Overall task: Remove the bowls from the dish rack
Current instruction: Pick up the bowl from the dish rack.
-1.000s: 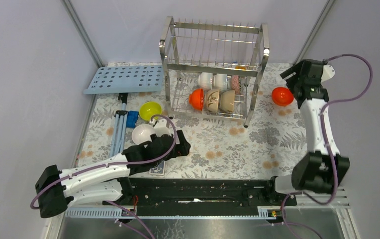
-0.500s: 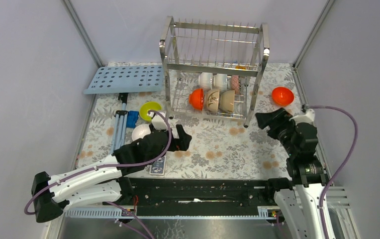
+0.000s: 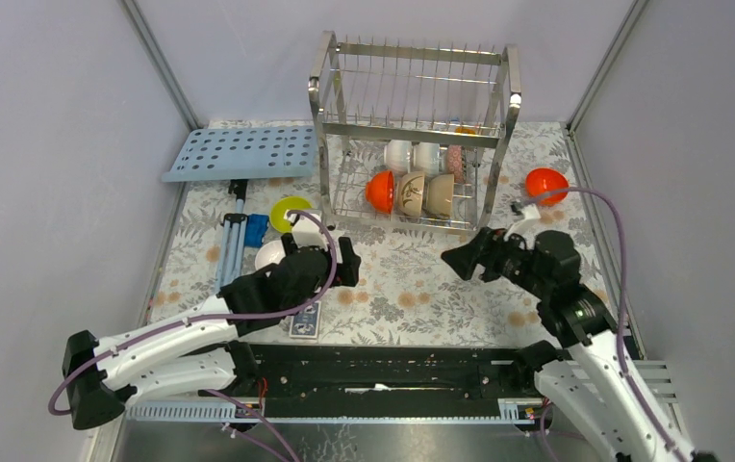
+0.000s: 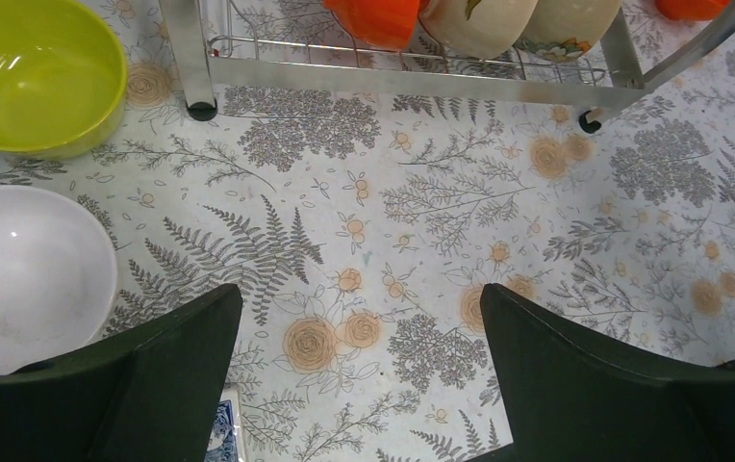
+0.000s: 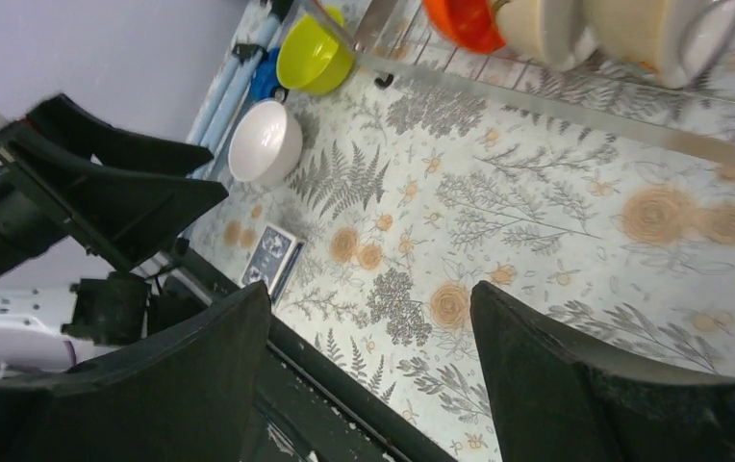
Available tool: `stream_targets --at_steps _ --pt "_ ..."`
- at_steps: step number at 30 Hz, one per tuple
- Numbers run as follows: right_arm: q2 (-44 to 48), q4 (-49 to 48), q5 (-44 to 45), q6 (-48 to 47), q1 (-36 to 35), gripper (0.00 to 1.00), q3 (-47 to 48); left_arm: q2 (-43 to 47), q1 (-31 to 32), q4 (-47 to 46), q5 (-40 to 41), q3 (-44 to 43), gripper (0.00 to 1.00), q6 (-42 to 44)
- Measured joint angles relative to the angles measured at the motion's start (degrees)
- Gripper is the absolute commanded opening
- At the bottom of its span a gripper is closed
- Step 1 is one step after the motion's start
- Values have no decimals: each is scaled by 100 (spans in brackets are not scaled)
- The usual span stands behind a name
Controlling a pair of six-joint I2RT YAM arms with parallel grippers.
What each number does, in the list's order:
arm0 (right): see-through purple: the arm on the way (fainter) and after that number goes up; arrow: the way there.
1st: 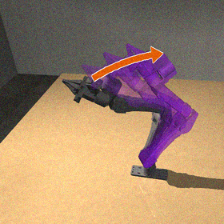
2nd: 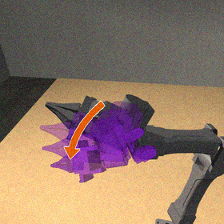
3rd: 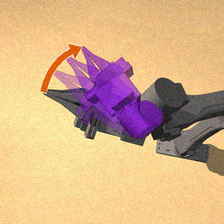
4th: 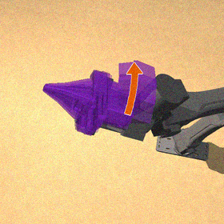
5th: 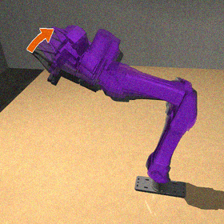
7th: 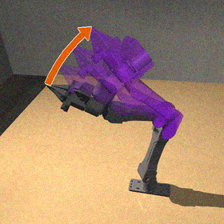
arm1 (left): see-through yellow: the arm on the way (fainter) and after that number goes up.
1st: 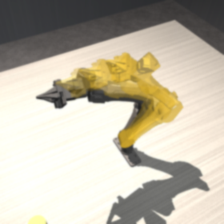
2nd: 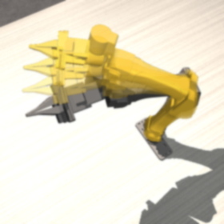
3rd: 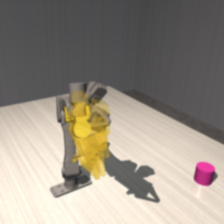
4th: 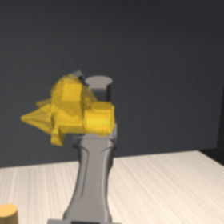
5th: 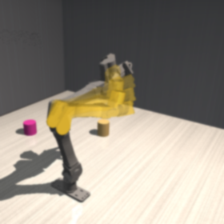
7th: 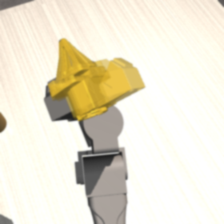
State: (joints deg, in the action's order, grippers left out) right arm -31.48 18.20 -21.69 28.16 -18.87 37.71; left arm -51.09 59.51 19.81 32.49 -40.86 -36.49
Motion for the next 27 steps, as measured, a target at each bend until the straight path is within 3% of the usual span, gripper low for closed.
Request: stream_targets --at_steps 6,8,17,20,27 --pt "-1381 -470 1346 -269 -2092 84 125 -208 0 15 142 0 99 7" --pt "-1838 -708 1676 -313 -2472 84 151 -223 0 24 197 0 99 9" --pt "-3379 -2614 2691 -306 -2638 88 144 66 0 -79 271 210 99 11" --pt "-3910 -2844 2955 -278 -2640 88 282 229 0 -140 271 385 99 9" --pt "-4981 -3099 3145 -42 -2564 76 990 498 0 -131 286 549 99 -46"
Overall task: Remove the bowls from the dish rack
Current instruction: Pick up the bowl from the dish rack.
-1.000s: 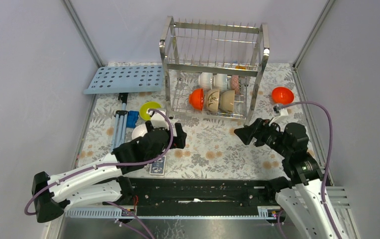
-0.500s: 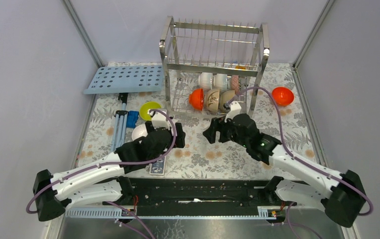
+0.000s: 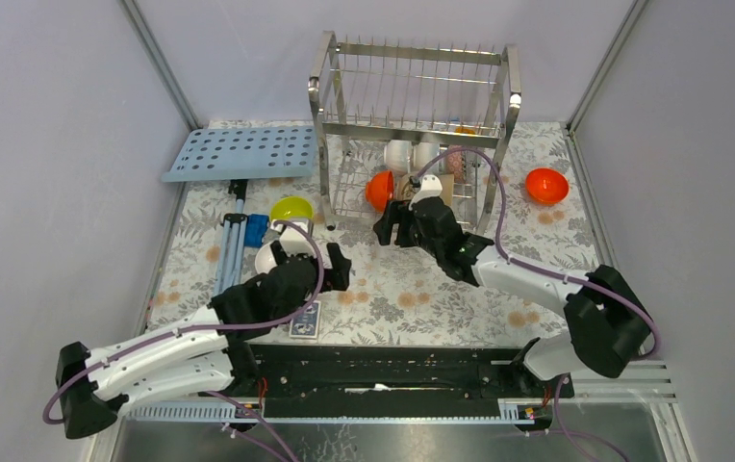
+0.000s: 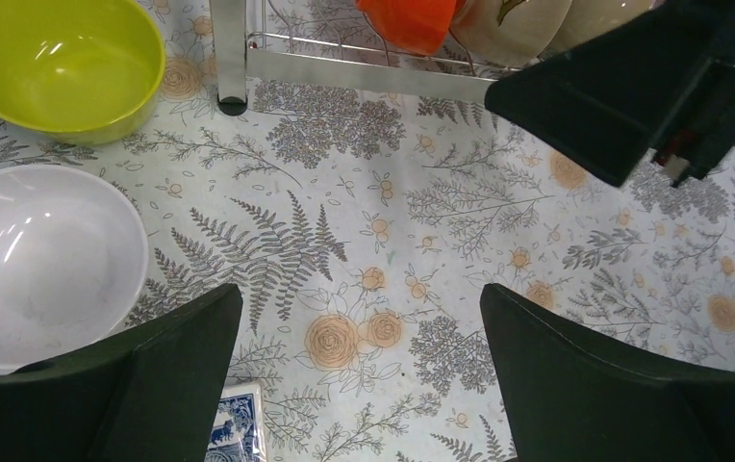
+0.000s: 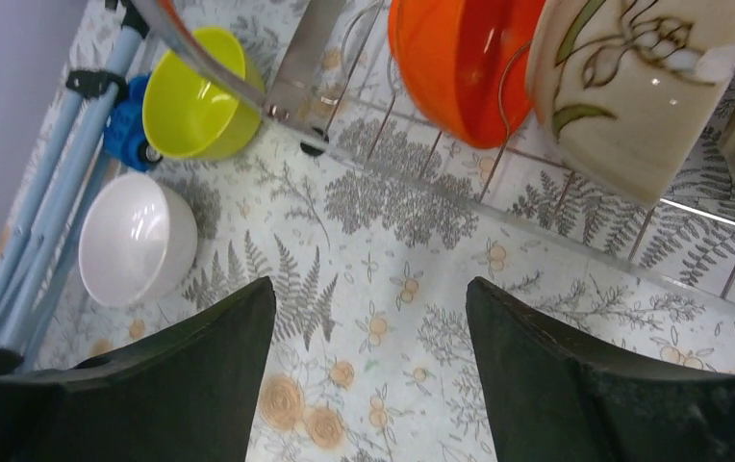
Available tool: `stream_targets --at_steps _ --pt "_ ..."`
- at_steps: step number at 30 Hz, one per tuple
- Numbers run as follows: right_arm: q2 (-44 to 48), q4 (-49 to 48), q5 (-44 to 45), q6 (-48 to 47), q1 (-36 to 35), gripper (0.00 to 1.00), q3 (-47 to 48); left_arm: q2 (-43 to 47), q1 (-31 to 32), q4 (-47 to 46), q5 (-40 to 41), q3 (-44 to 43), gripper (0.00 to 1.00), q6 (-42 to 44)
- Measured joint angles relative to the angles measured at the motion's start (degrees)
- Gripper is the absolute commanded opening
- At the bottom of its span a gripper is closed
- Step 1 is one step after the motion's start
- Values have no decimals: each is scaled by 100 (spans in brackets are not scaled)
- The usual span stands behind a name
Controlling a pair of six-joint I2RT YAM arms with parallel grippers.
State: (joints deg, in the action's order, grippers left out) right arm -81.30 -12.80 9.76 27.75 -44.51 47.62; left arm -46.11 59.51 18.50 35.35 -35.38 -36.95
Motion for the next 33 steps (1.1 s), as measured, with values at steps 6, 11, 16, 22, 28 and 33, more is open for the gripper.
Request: stream_targets --at_steps 6,11,16,22,28,33 --pt "-398 -411 -144 411 356 66 76 369 0 101 61 63 99 -116" --pt "-586 -780 -201 623 568 64 76 551 -4 153 72 197 99 -221" --pt "-737 -1248 -334 702 732 60 127 533 -7 166 72 210 99 -251" --pt "-1128 -1626 -553 723 992 55 247 514 -7 197 70 210 99 -256" --pt "-1362 -1803 -748 678 1091 50 417 549 -7 245 70 210 99 -256" --pt "-1565 -1971 -916 682 1117 45 621 573 -7 245 68 210 99 -260"
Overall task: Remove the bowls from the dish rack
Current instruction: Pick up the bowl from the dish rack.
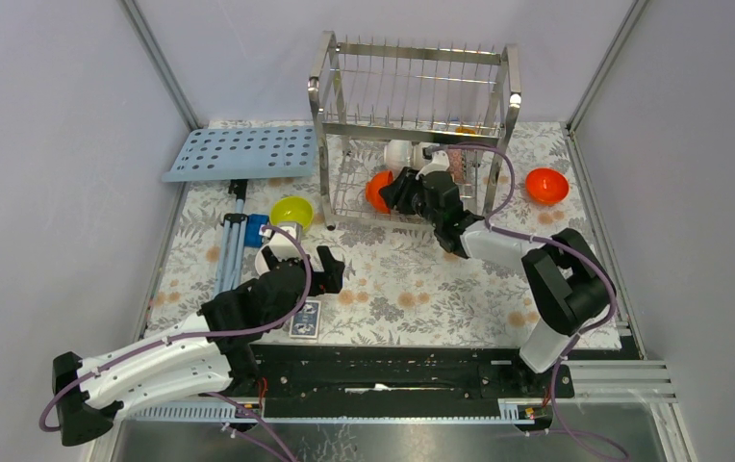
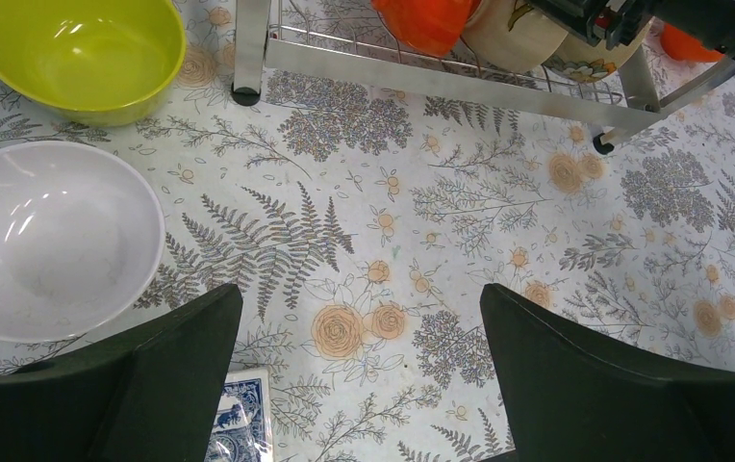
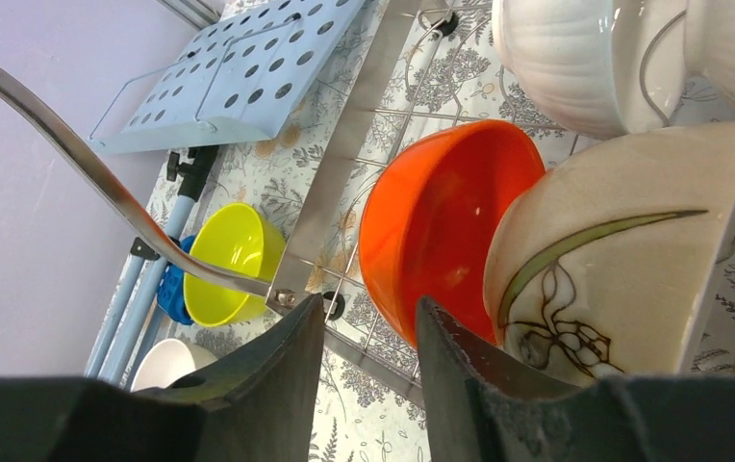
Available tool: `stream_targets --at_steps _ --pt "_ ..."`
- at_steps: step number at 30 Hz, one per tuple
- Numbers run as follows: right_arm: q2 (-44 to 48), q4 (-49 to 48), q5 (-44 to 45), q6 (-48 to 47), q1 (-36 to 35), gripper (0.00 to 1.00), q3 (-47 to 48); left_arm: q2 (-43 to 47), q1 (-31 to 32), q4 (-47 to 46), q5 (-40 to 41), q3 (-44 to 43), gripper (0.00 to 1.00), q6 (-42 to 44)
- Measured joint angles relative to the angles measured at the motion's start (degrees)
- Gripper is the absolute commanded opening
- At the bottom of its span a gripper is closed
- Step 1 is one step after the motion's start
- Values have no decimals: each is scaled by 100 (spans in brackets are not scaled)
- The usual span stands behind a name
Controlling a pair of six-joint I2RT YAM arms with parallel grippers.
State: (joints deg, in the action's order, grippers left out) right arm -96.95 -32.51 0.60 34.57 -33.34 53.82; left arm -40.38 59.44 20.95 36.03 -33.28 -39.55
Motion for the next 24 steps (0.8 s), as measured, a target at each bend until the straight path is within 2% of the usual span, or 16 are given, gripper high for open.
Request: stream_targets --at_steps 13,24 --pt "-546 61 -479 157 92 41 328 -22 0 -2 -31 0 99 -11" --pt "-634 -61 -739 216 175 31 332 -52 0 -7 -92 2 99 -42"
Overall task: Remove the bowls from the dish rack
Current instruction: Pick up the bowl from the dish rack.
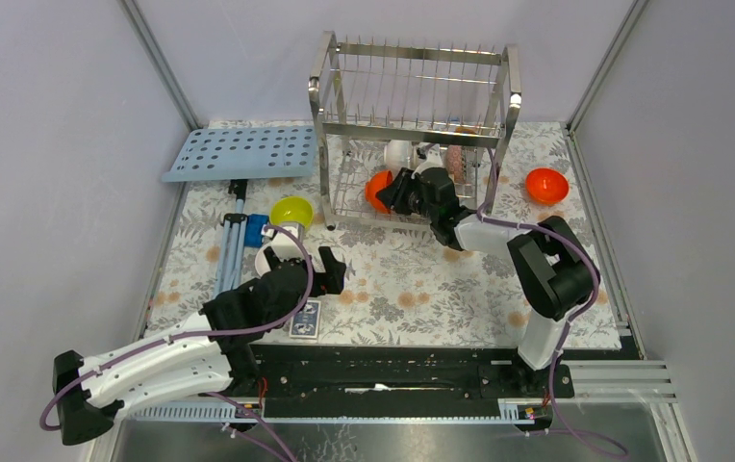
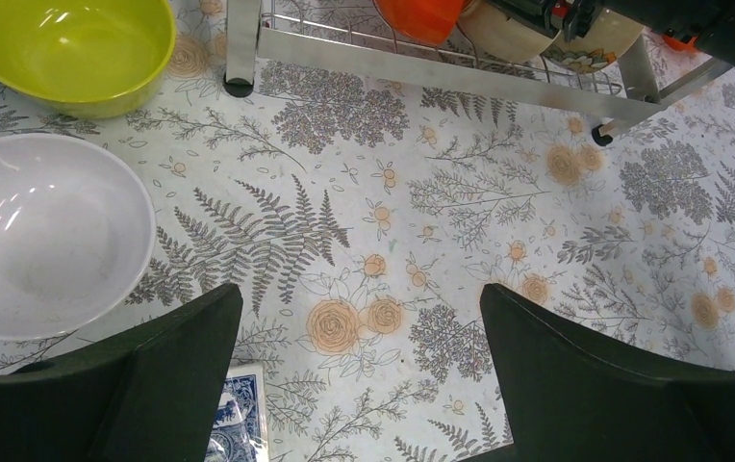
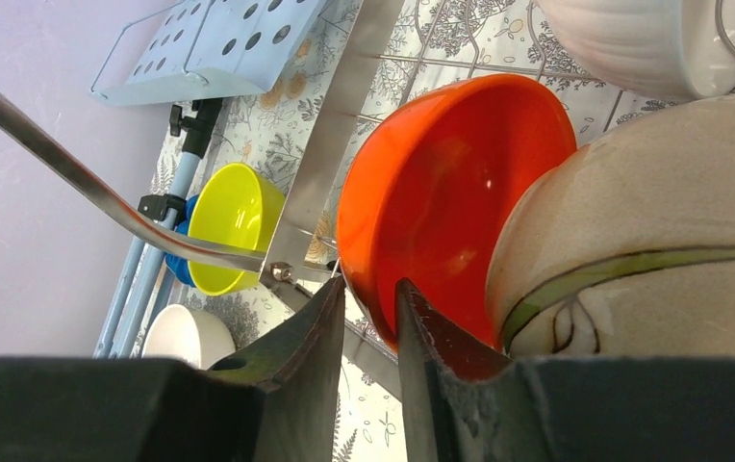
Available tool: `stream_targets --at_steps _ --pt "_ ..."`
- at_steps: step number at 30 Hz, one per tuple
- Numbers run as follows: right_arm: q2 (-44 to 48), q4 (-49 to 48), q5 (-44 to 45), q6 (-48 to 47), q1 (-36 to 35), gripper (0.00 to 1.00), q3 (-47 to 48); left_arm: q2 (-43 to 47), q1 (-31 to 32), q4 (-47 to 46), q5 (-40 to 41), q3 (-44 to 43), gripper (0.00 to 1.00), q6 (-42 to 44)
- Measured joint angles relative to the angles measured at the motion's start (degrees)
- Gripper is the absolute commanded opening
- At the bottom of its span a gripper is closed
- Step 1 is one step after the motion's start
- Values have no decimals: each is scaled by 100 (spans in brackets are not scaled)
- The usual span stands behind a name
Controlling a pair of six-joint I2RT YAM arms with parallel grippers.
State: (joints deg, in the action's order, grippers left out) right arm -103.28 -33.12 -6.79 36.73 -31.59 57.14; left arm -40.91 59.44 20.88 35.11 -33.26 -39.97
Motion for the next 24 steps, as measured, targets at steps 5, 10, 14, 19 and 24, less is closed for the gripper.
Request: stream_targets --at_steps 5,10,14,19,24 --pt "-105 -146 -144 79 46 25 0 -44 0 0 -11 2 99 -24" --pt "-197 -431 -339 229 114 18 0 -44 0 -2 -20 13 99 -52" --pt "-286 -662 -511 376 157 8 -2 -42 0 -2 -22 52 99 -61" --pt "-413 -1073 -752 588 219 0 -50 -46 0 -2 -22 79 99 -66" --pt "-551 -1587 -990 855 306 0 -162 -46 0 -2 -22 79 99 -85"
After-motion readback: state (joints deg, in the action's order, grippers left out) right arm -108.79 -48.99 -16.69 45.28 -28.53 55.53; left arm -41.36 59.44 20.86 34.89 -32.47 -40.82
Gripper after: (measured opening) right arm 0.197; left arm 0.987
